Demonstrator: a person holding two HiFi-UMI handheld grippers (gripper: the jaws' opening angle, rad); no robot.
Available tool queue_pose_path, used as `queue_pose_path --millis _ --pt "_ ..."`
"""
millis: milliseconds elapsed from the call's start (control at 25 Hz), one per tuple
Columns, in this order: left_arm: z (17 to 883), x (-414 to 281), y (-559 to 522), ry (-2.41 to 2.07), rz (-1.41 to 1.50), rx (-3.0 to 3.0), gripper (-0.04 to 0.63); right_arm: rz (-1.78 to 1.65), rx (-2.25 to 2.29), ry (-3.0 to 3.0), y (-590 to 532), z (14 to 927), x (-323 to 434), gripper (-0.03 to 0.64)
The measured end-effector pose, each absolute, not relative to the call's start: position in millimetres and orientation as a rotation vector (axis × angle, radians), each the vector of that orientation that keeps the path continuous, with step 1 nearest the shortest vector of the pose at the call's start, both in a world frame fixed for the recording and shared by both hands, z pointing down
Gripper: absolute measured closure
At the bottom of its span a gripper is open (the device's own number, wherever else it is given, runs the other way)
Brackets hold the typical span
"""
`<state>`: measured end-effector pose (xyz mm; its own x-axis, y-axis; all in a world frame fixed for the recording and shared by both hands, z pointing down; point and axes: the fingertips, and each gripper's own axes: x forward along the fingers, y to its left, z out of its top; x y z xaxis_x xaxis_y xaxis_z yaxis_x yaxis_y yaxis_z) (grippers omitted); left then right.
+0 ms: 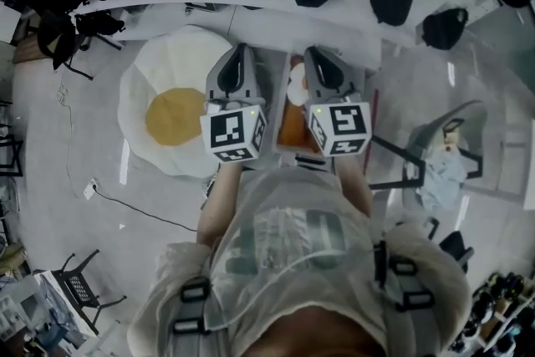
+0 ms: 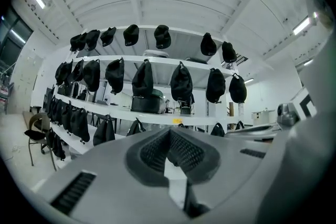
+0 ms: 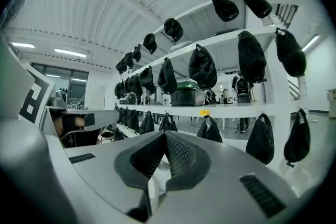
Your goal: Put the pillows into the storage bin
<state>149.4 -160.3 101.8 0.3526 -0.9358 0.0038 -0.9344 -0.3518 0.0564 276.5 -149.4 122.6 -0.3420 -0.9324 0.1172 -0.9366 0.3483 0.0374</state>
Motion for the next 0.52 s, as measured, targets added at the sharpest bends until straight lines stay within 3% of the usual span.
queue_pose_path --millis 520 --pt "104.3 165.6 -155.0 -1.771 -0.033 2.612 0.588 -0.012 1.73 -2.551 -146.4 123.3 279.8 0.609"
